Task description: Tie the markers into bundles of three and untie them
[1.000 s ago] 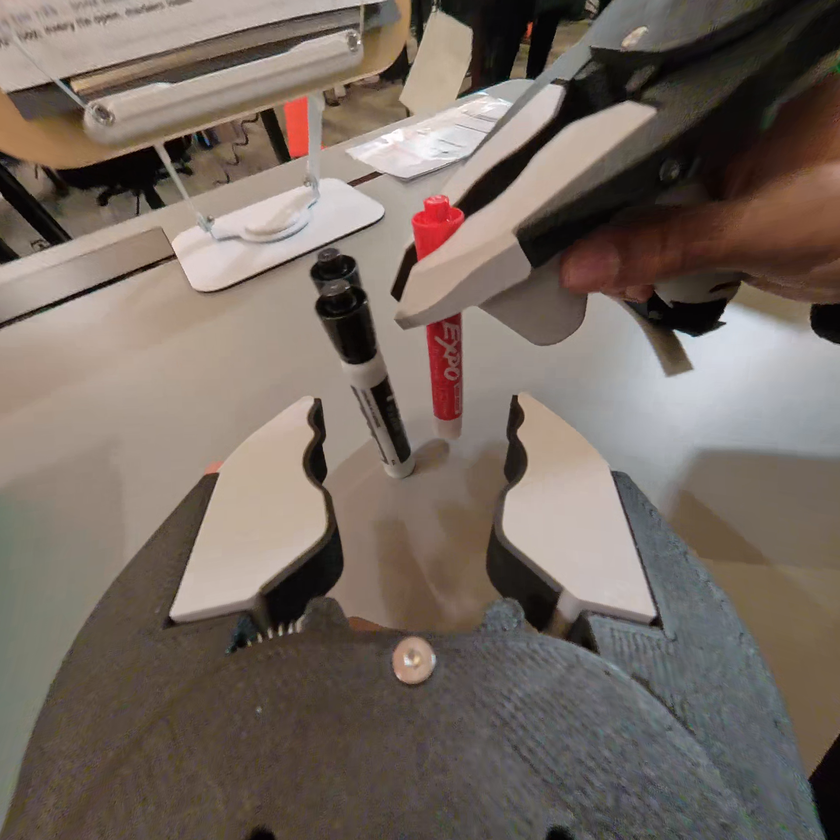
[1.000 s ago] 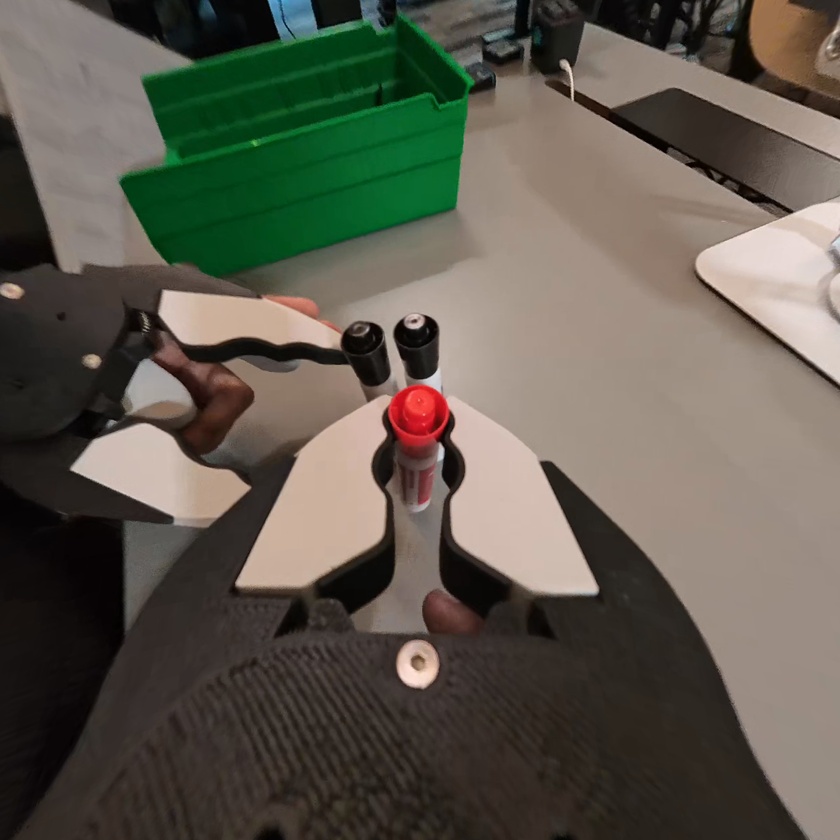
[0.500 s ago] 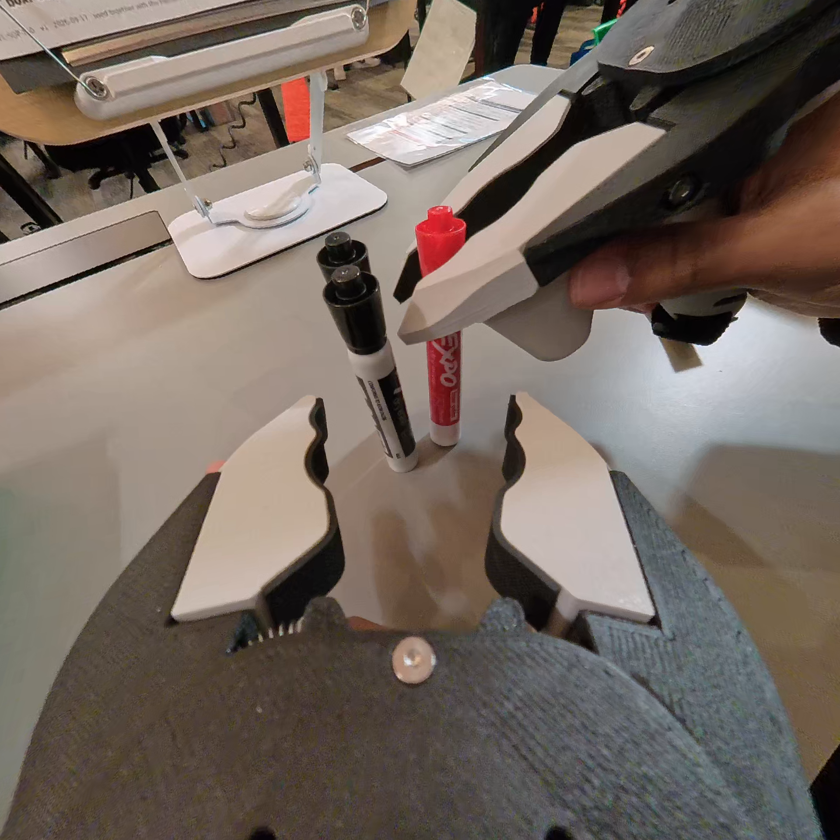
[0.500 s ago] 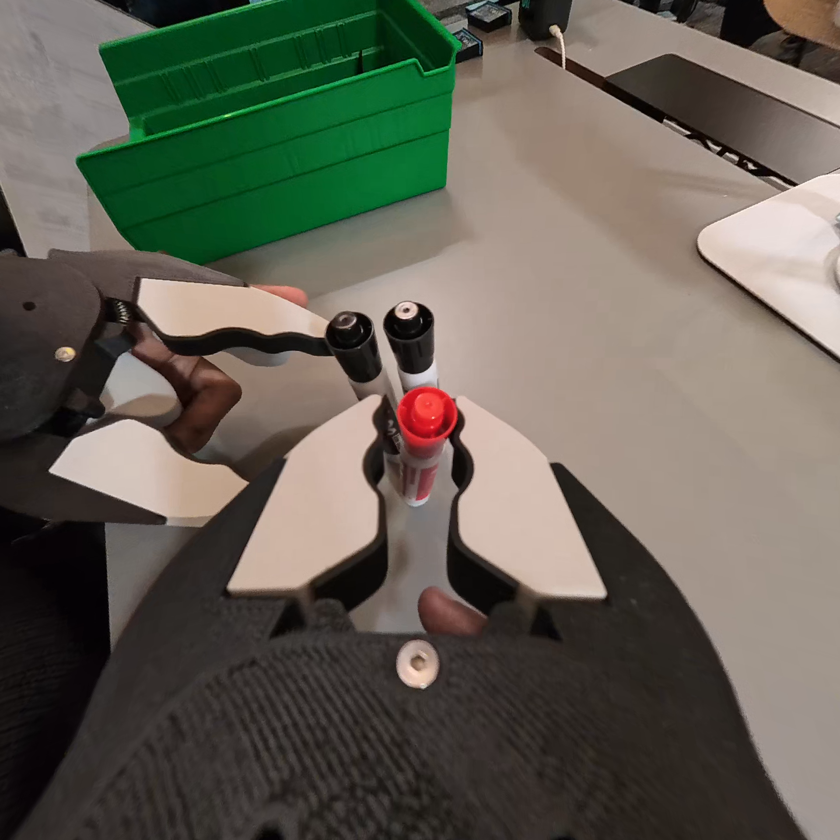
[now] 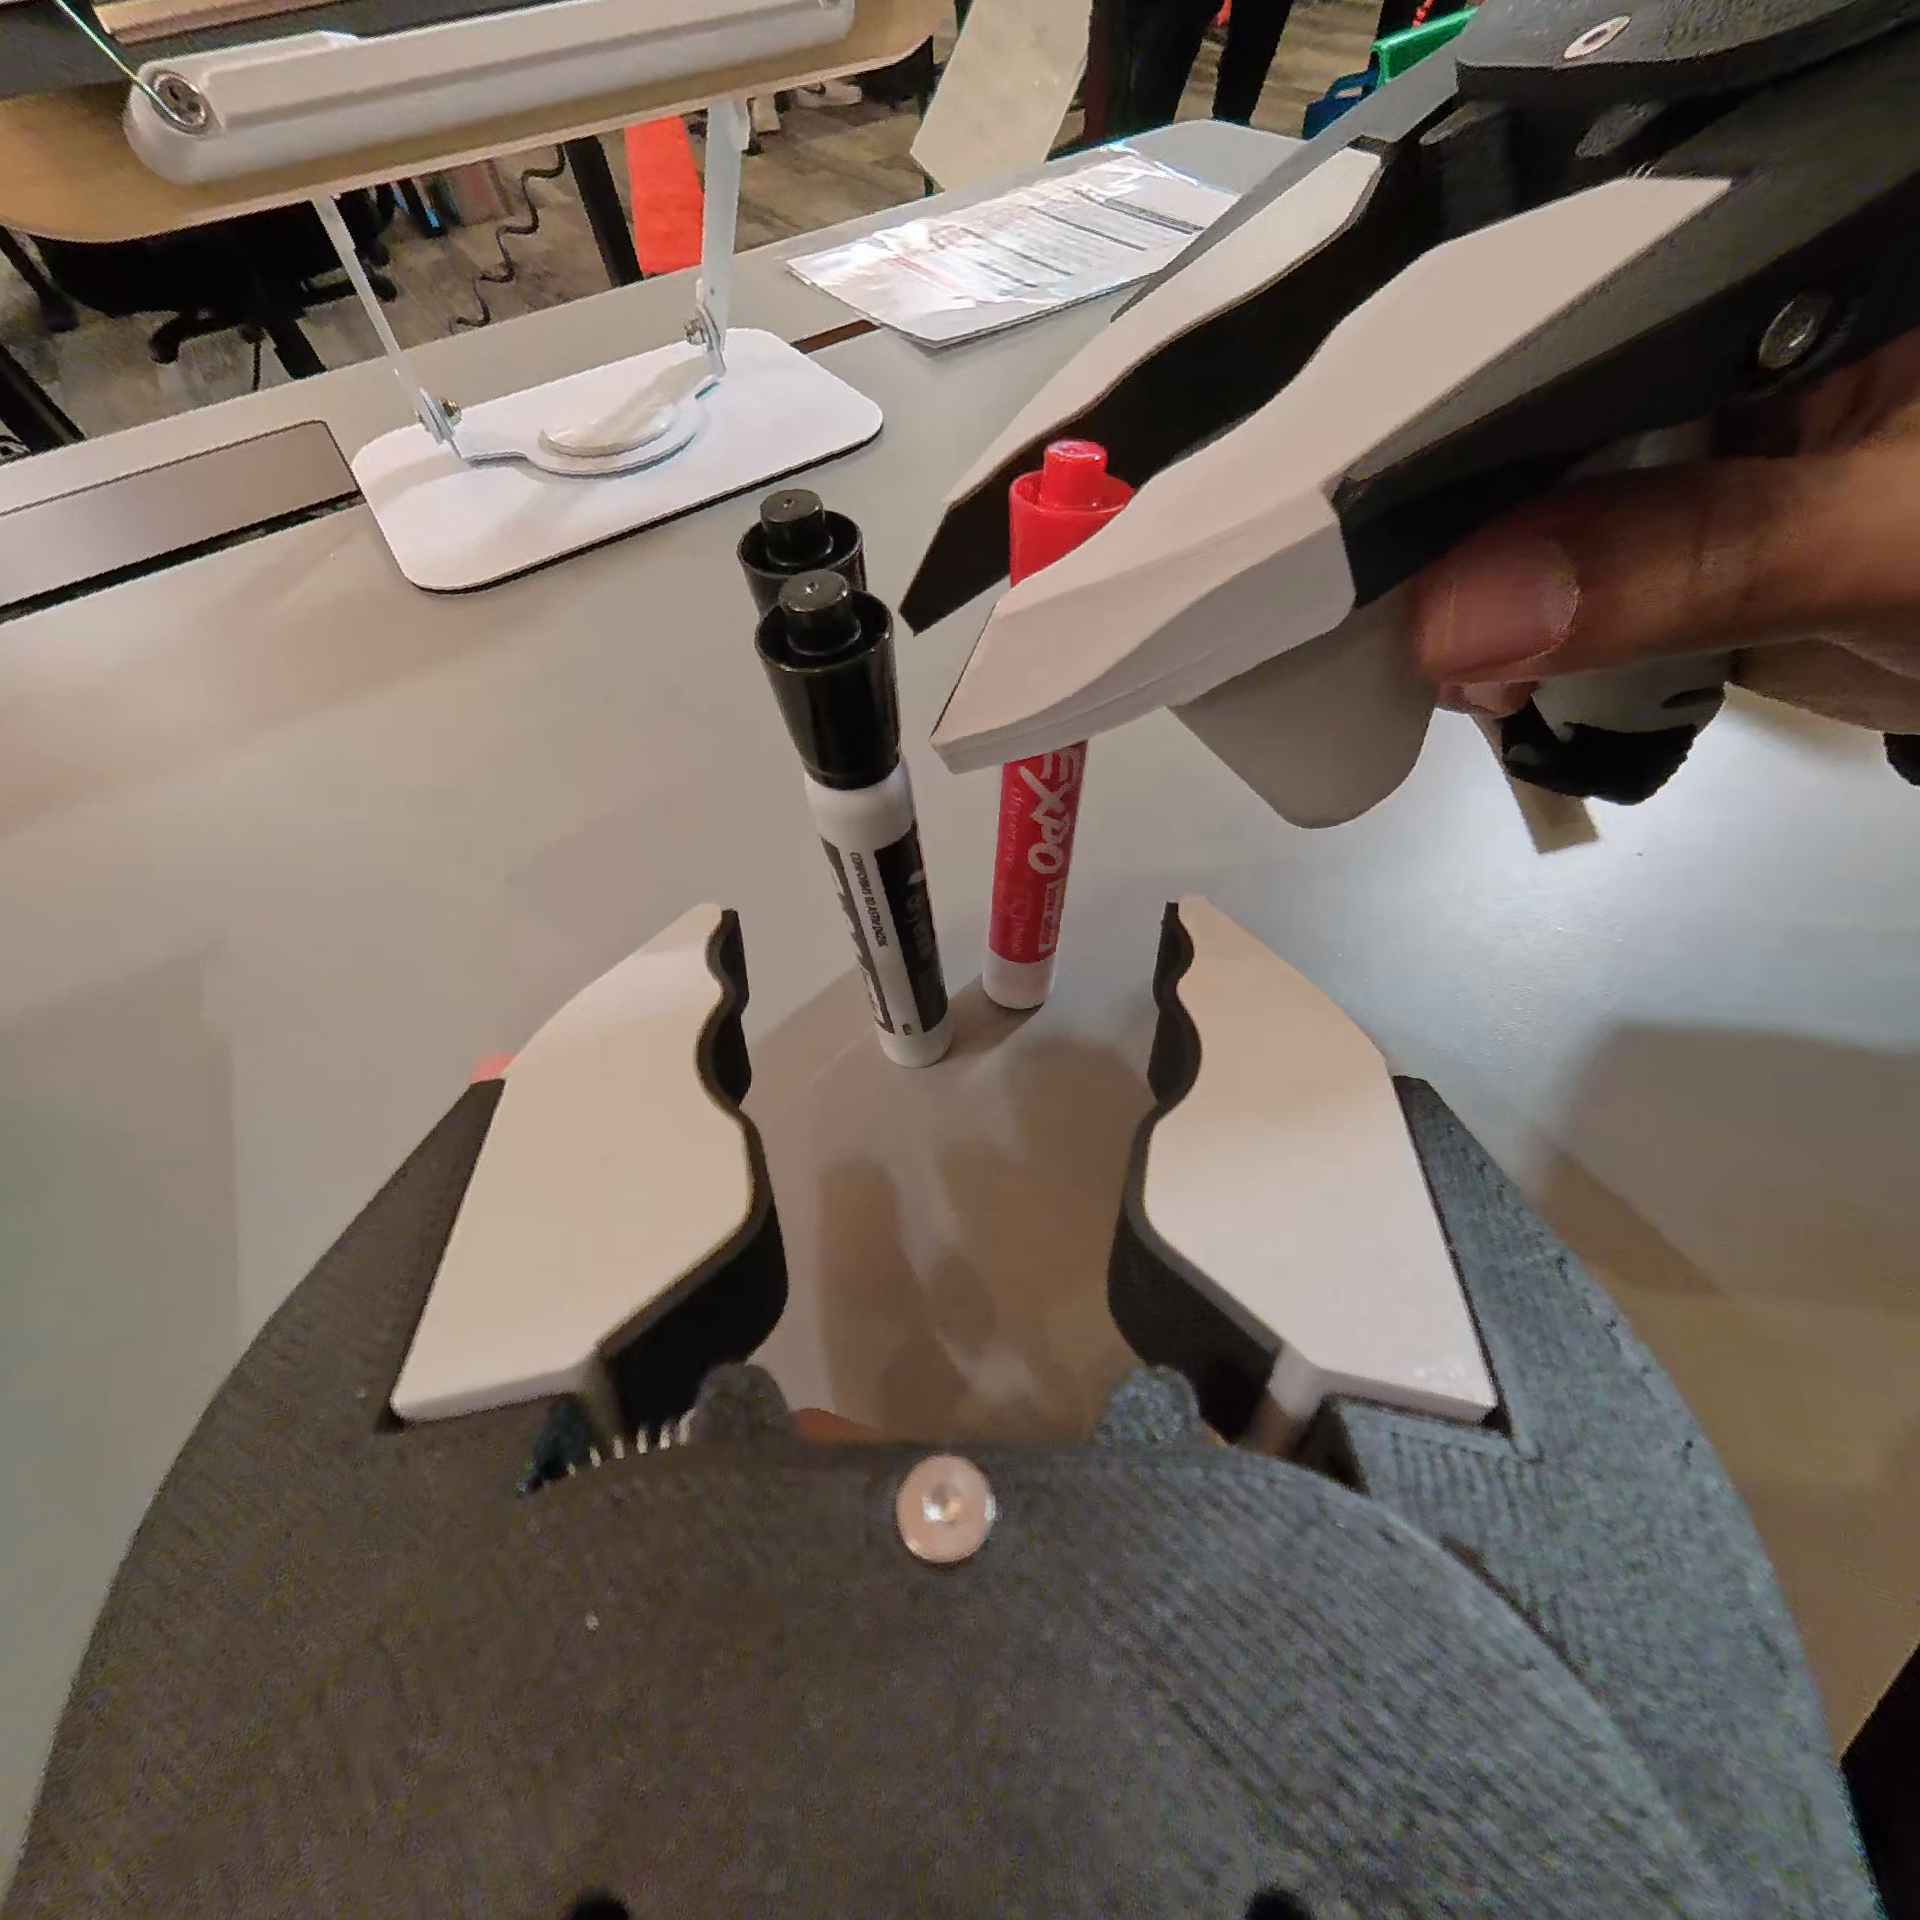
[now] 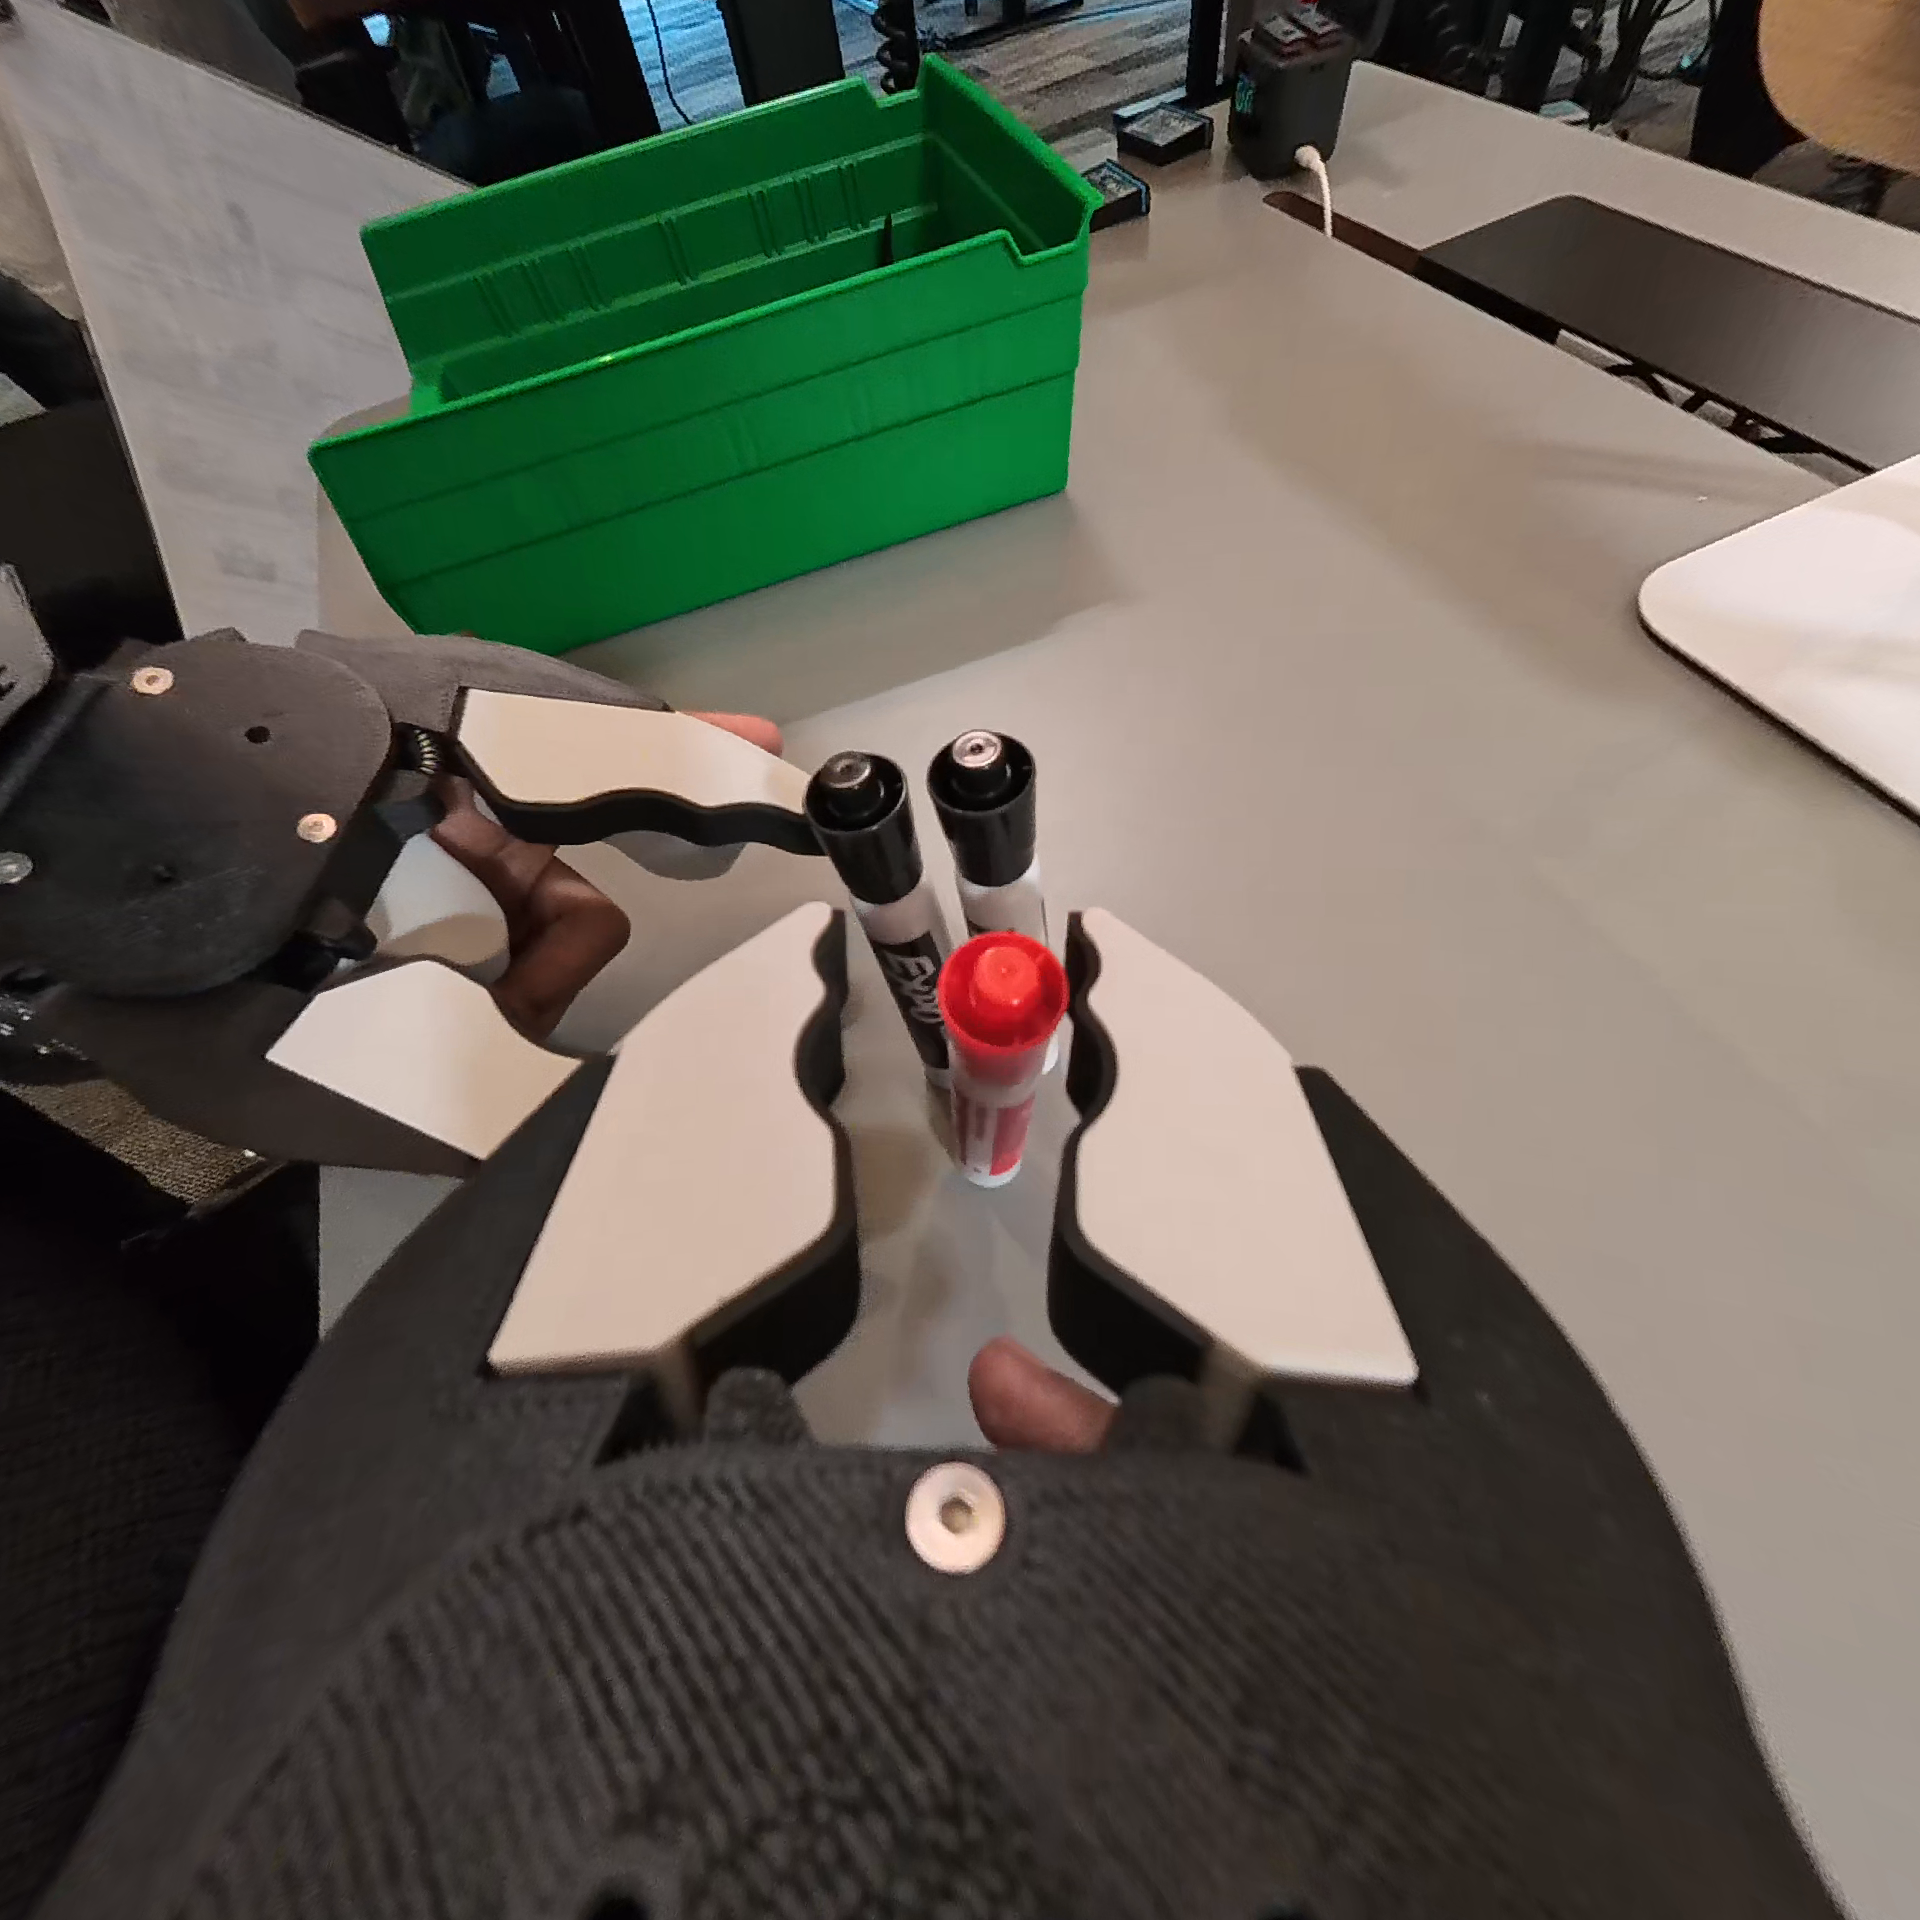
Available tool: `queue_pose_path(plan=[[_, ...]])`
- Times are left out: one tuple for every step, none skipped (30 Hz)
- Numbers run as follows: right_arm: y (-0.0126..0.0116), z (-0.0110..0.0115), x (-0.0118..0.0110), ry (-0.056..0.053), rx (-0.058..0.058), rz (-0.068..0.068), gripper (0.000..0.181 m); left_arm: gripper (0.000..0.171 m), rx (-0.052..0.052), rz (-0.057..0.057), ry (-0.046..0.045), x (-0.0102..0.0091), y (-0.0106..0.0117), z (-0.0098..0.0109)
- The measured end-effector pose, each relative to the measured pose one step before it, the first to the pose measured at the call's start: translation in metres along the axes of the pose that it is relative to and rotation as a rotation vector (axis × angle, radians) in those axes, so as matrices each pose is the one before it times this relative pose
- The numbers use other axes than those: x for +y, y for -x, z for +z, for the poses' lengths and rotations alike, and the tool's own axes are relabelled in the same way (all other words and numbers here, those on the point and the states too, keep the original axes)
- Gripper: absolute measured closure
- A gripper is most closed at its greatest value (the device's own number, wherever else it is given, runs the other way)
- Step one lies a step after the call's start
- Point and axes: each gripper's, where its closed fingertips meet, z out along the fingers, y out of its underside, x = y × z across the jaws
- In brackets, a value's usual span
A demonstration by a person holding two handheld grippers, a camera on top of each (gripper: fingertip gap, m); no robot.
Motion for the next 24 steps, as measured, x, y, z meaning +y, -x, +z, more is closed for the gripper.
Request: queue_pose_path(plan=[[0.00014,0.00033,-0.00053,-0.0040,-0.0001,0.0006,0.140,0.095,0.0010,-0.0014,0.00084,0.00011,0.00000,0.00023],[-0.00035,0.00040,-0.00033,-0.0023,0.0021,0.0021,0.140,0.095,0.0013,-0.0004,0.00182,0.00030,-0.00028,0.00021],[0.00006,0.00028,-0.00029,-0.0023,-0.0016,0.0019,0.140,0.095,0.0007,0.0004,0.00242,0.00039,-0.00021,0.00039],[0.00036,0.00035,-0.00060,-0.0040,-0.0034,0.0025,0.140,0.095,0.0003,0.0008,0.00195,0.00037,-0.00011,0.00033],[-0.00035,0.00011,-0.00049,-0.0048,0.0008,0.0044,0.139,0.095,0.0010,0.0004,0.00167,0.00028,-0.00018,0.00022],[-0.00014,0.00009,-0.00063,-0.0051,-0.0008,0.0040,0.139,0.095,0.0012,-0.0005,0.00114,0.00016,-0.00025,0.00013],[-0.00001,0.00001,-0.00072,-0.0051,-0.0022,0.0045,0.139,0.095,0.0001,-0.0010,0.00079,0.00018,0.00011,0.00004],[-0.00023,-0.00027,-0.00081,-0.0048,-0.0010,0.0049,0.139,0.095,0.0003,-0.0009,0.00067,0.00013,0.00006,0.00013],[-0.00006,-0.00037,-0.00083,-0.0056,-0.0023,0.0037,0.139,0.095,0.0006,-0.0016,0.00127,0.00019,0.00016,0.00014],[-0.00017,-0.00032,-0.00076,-0.0046,-0.0012,0.0036,0.139,0.095,0.0008,-0.0027,0.00185,0.00031,0.00012,0.00025],[-0.00039,-0.00042,-0.00057,-0.0031,0.0000,0.0027,0.139,0.095,0.0015,-0.0032,0.00204,0.00033,0.00009,0.00027],[-0.00024,-0.00026,-0.00044,-0.0025,-0.0005,0.0021,0.139,0.095,0.0028,-0.0030,0.00273,0.00047,-0.00019,0.00032],[-0.00037,-0.00028,-0.00039,-0.0021,0.0004,0.0019,0.139,0.095,0.0012,-0.0027,0.00306,0.00047,0.00001,0.00038],[-0.00050,-0.00015,-0.00014,-0.0015,0.0021,0.0011,0.139,0.095,0.0004,-0.0013,0.00226,0.00033,0.00006,0.00026],[-0.00040,-0.00034,0.00000,-0.0007,0.0001,-0.0004,0.142,0.095,0.0010,0.0001,0.00113,0.00016,-0.00018,0.00014],[-0.00059,-0.00031,0.00006,0.0000,0.0015,0.0001,0.145,0.095,0.0004,0.0004,0.00053,0.00016,-0.00003,0.00000],[-0.00178,-0.00046,0.00024,0.0014,0.0097,-0.0003,0.151,0.095,-0.0003,0.0003,0.00047,0.00003,-0.00006,0.00003],[-0.00267,-0.00046,0.00041,0.0031,0.0159,-0.0022,0.160,0.095,0.0007,0.0010,0.00068,0.00019,-0.00012,-0.00003],[-0.00207,-0.00056,0.00027,0.0031,0.0112,-0.0046,0.167,0.095,0.0003,0.0008,0.00108,0.00019,-0.00002,0.00005],[-0.00155,-0.00067,0.00031,0.0030,0.0068,-0.0046,0.172,0.095,0.0007,0.0003,0.00119,0.00016,-0.00012,0.00013],[-0.00157,-0.00059,0.00012,0.0018,0.0066,-0.0021,0.179,0.095,0.0004,0.0001,0.00179,0.00033,-0.00011,0.00013],[-0.00114,-0.00034,0.00030,0.0025,0.0038,-0.0009,0.181,0.095,0.0001,0.0003,0.00194,0.00035,-0.00006,0.00012],[-0.00068,-0.00030,0.00047,0.0031,0.0009,-0.0006,0.181,0.095,0.0008,0.0005,0.00212,0.00034,-0.00026,0.00017],[-0.00020,-0.00028,0.00030,0.0022,-0.0011,-0.0009,0.181,0.095,0.0009,0.0004,0.00264,0.00040,-0.00017,0.00016]])
